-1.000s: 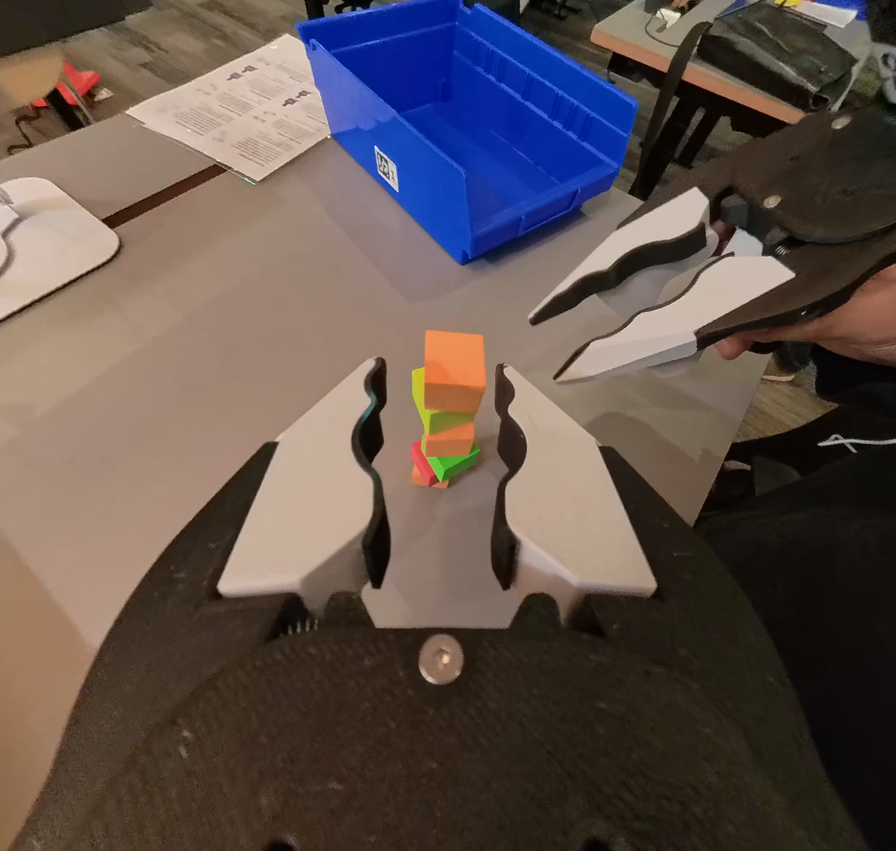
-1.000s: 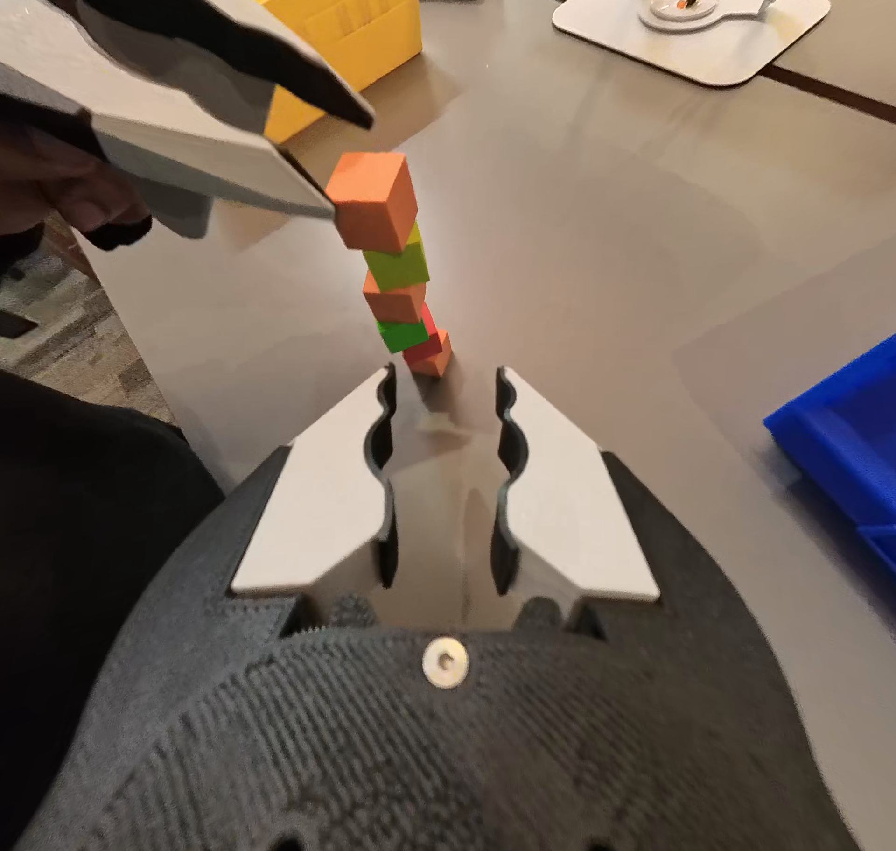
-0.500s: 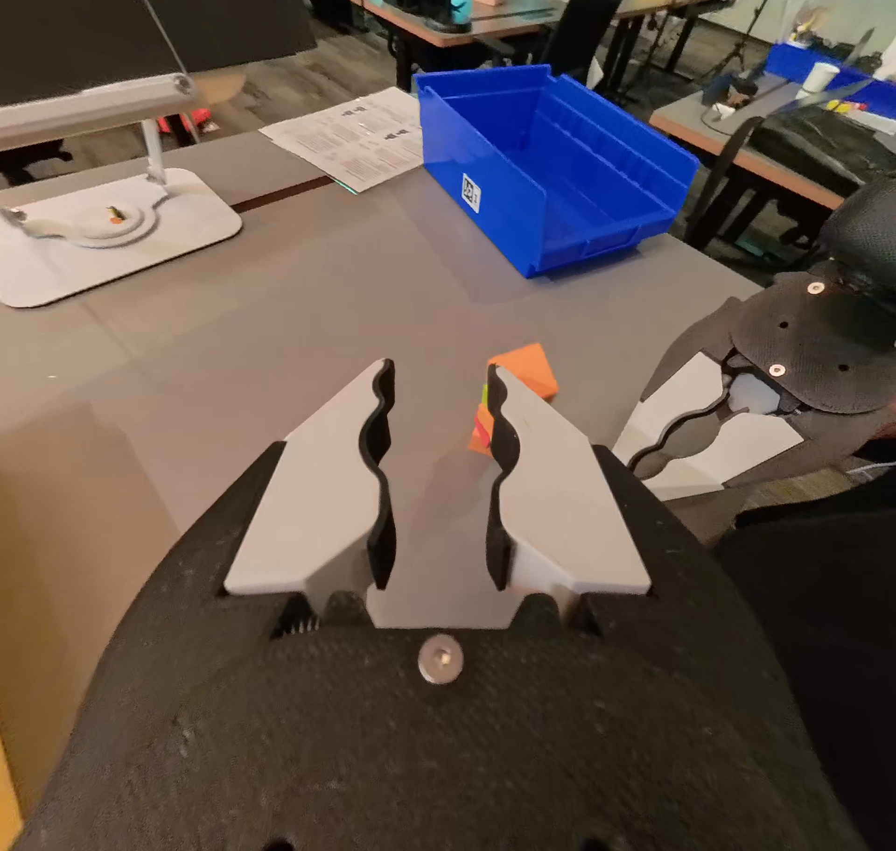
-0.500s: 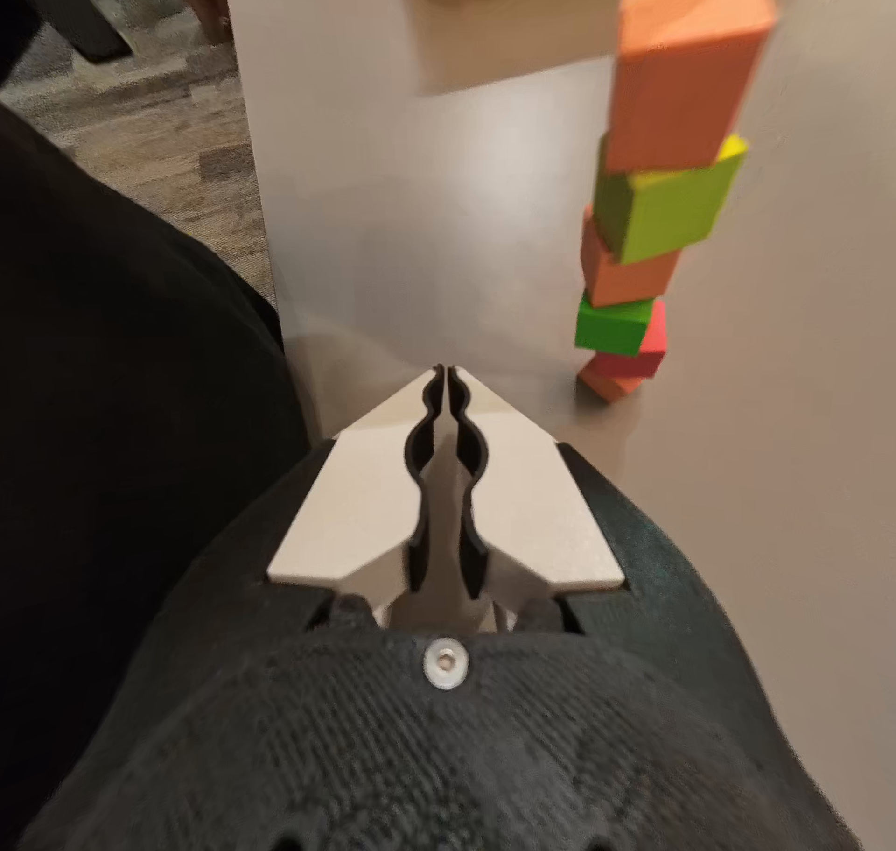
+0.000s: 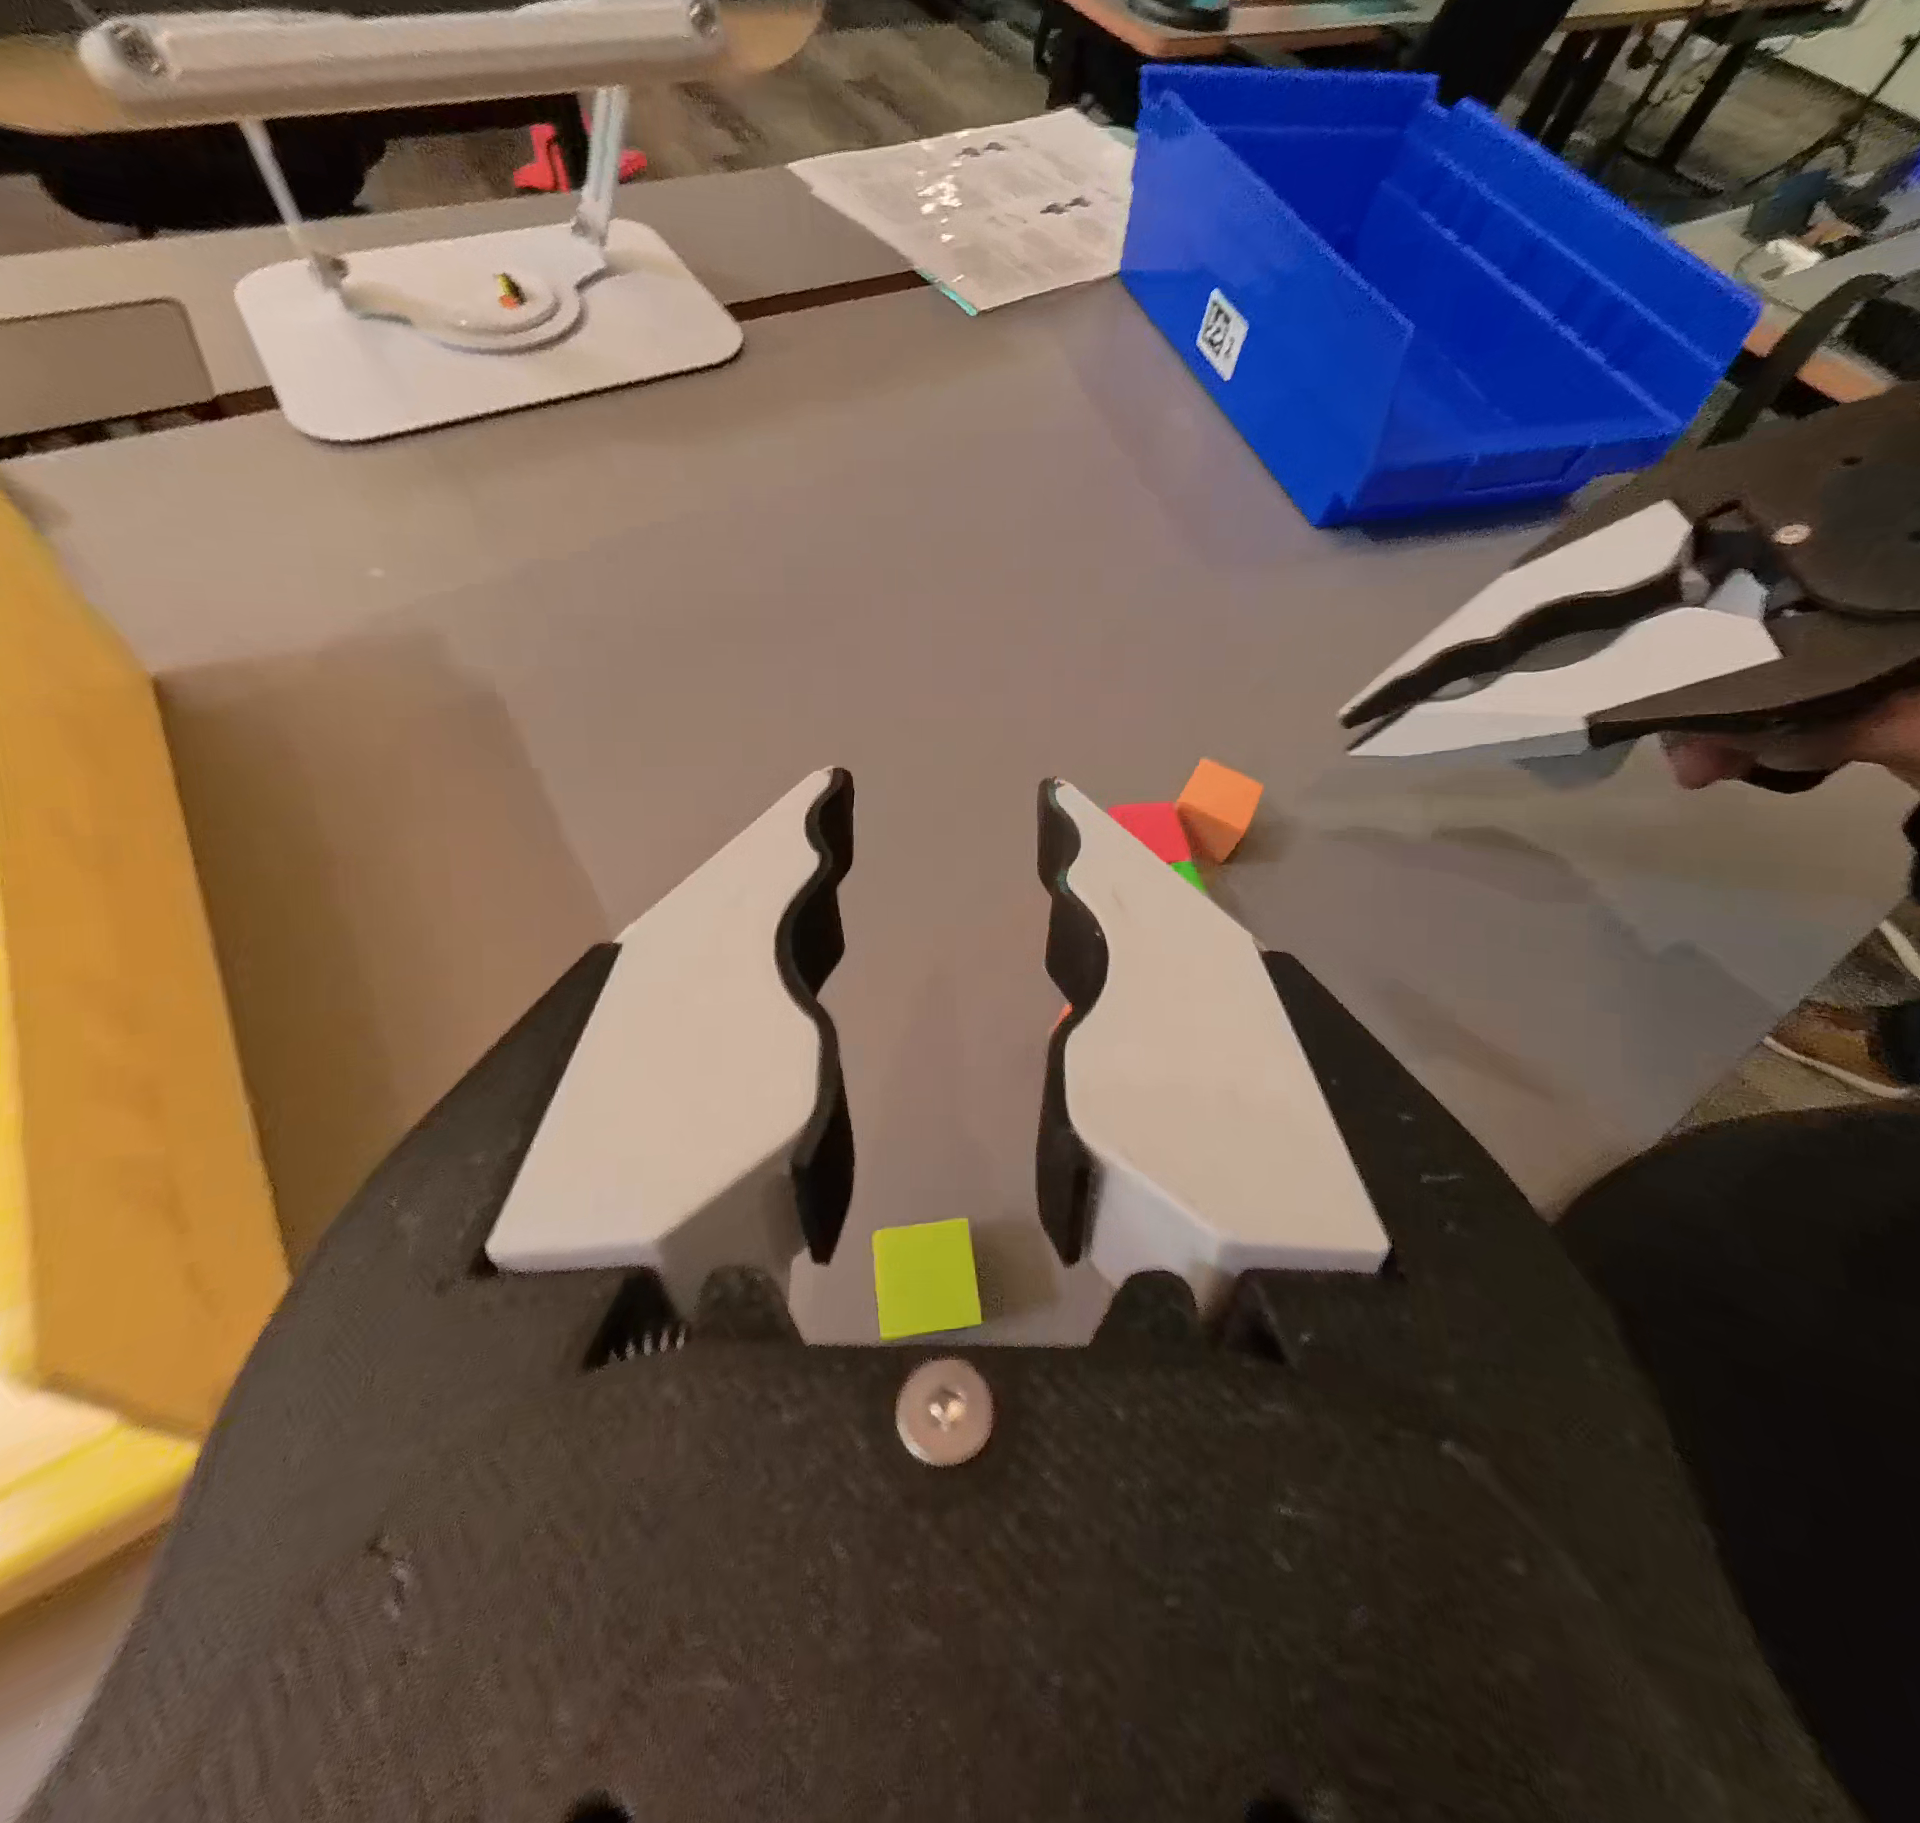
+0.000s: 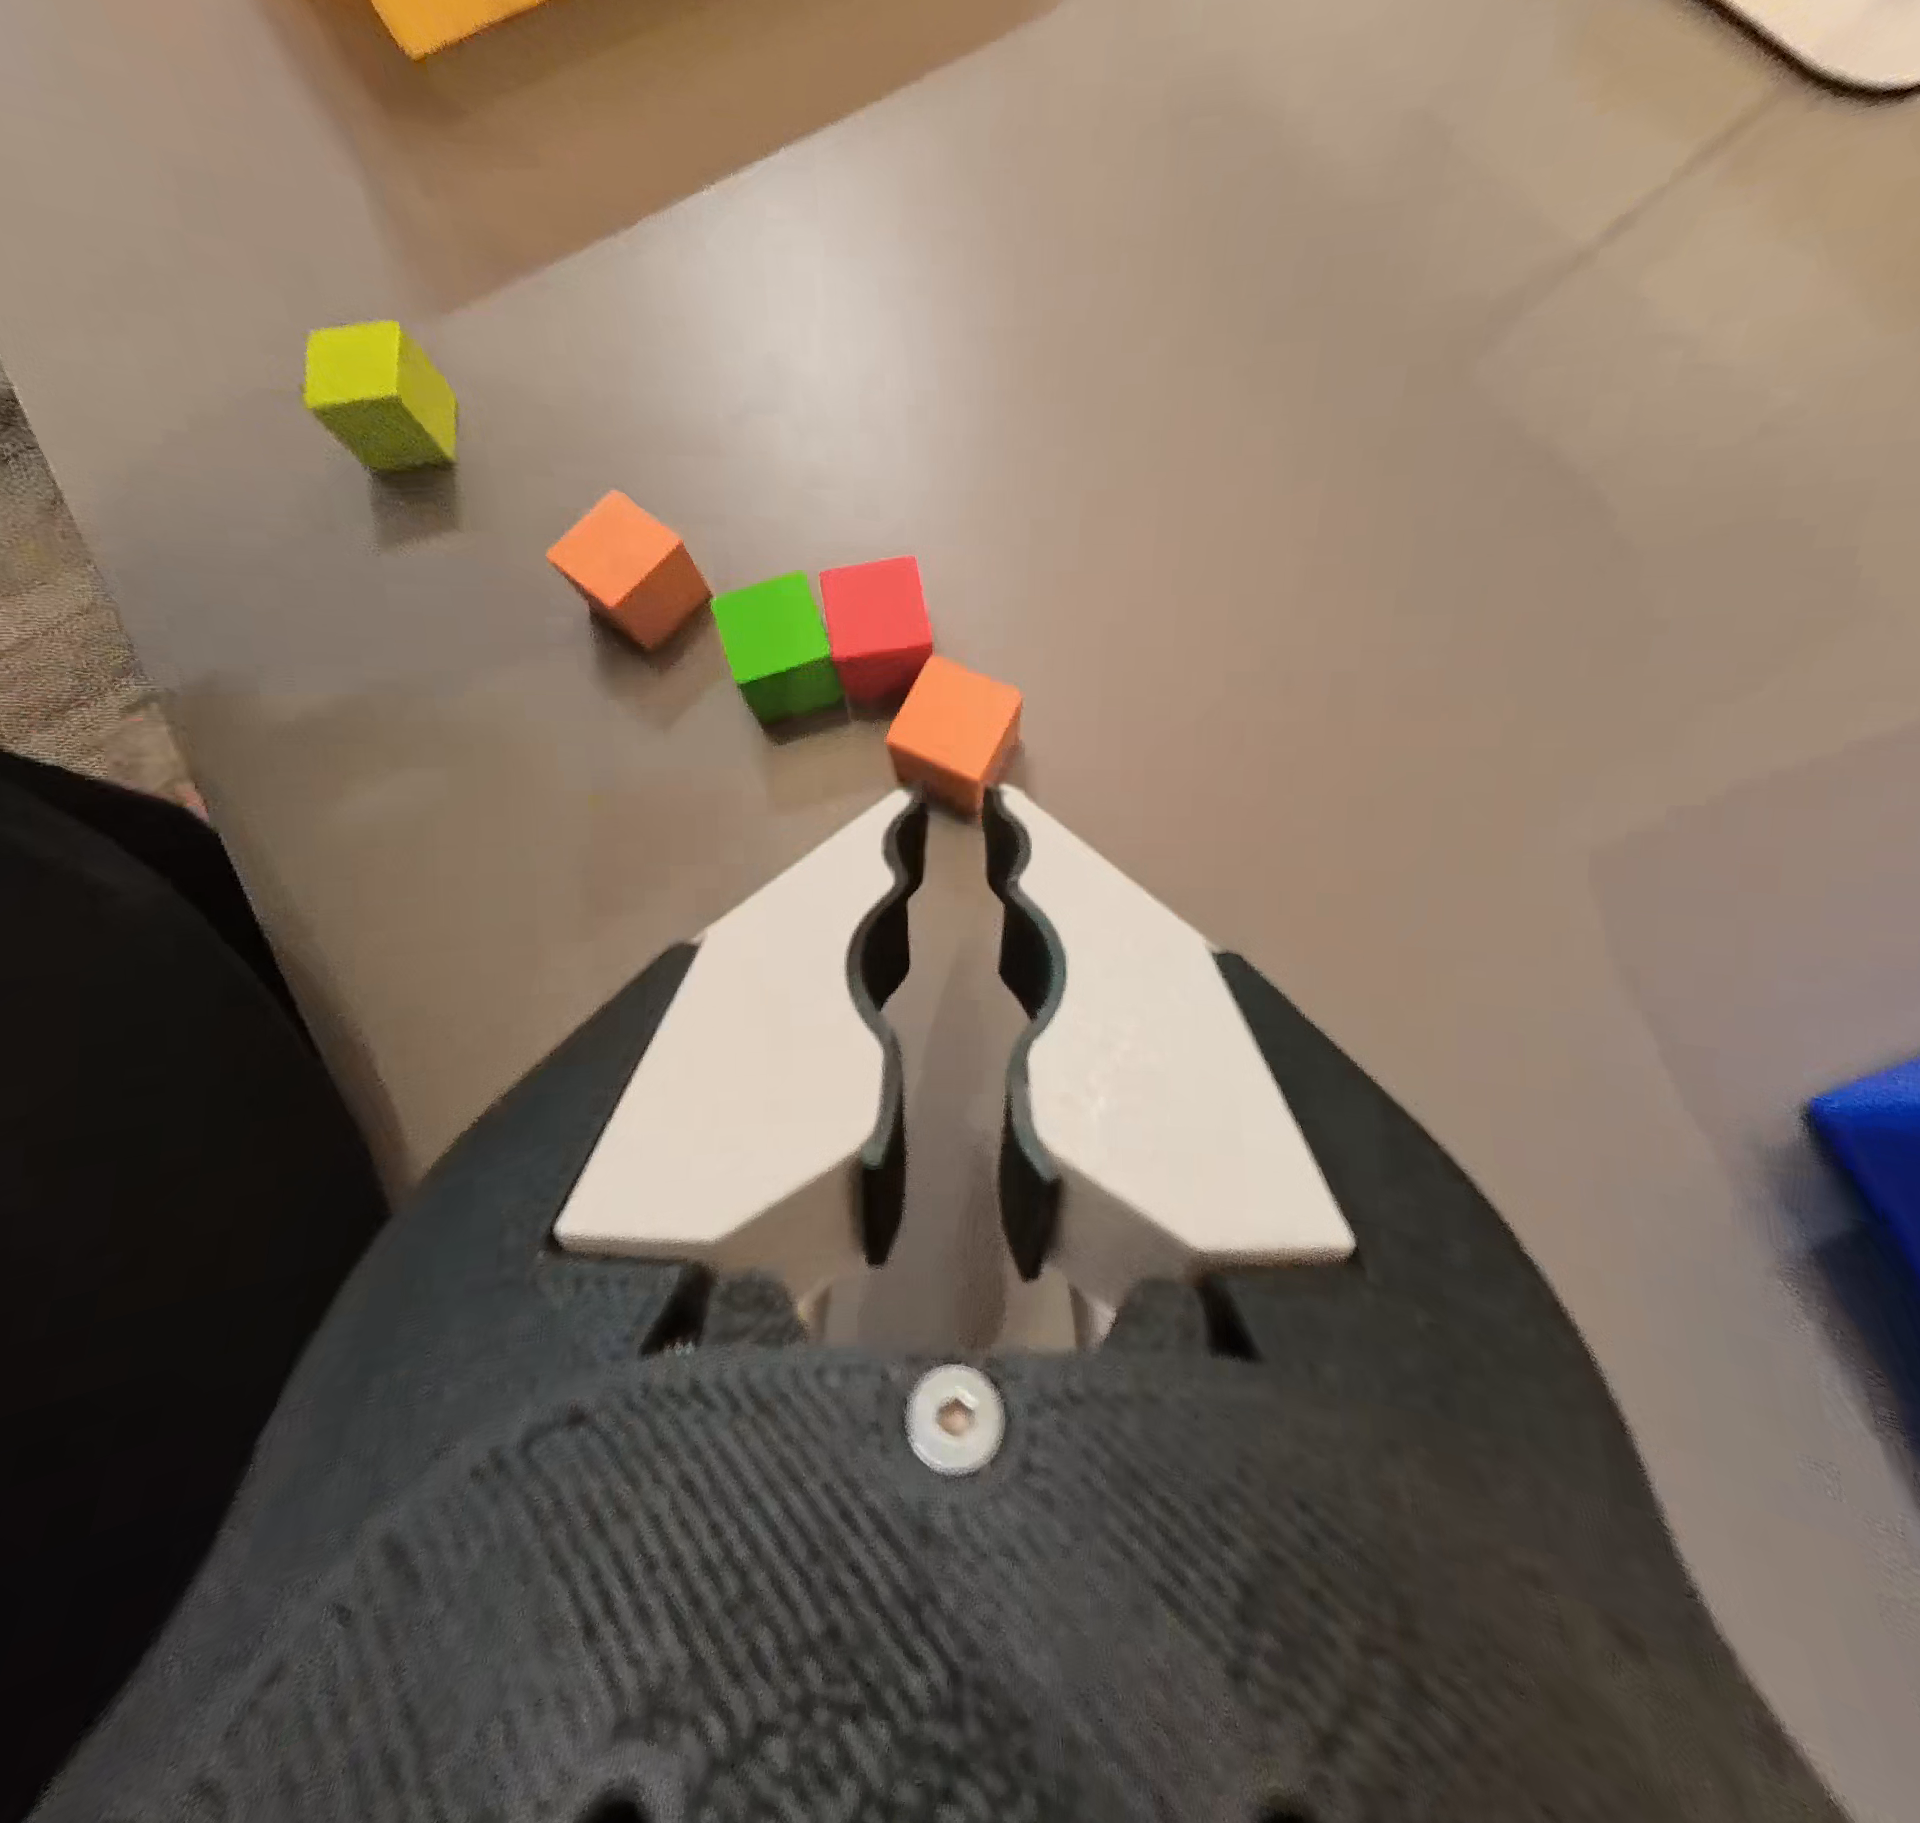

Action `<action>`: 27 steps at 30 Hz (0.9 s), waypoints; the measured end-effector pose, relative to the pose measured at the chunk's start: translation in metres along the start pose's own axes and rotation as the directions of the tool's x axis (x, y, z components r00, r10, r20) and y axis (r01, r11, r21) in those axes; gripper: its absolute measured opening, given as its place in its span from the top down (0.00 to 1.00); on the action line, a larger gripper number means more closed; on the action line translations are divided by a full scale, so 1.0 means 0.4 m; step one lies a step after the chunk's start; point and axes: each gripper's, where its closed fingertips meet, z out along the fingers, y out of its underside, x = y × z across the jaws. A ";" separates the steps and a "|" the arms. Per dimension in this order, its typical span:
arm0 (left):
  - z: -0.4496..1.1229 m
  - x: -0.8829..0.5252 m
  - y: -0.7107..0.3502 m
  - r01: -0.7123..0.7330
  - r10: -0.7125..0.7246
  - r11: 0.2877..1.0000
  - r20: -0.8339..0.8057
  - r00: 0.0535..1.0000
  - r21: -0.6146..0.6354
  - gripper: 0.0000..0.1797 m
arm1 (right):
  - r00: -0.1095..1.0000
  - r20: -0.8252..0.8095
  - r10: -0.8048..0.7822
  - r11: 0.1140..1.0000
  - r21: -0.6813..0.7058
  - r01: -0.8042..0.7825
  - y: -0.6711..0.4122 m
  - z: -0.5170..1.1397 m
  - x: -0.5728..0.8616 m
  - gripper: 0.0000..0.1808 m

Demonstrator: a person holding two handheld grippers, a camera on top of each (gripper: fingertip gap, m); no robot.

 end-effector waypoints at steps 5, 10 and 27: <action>-0.038 -0.073 0.012 0.032 -0.033 0.999 0.071 0.997 0.014 0.84 | 1.000 0.014 -0.017 1.000 -0.009 0.017 0.012 0.011 -0.046 0.94; -0.087 -0.130 0.009 0.073 -0.077 0.997 0.115 0.990 0.039 0.84 | 0.999 0.021 -0.047 0.998 0.038 0.046 -0.024 0.011 -0.058 0.92; -0.904 -0.003 0.479 0.410 -0.227 0.909 0.910 0.346 0.071 0.86 | 0.754 0.461 -0.468 0.858 0.441 0.263 -0.142 -0.039 -0.406 0.92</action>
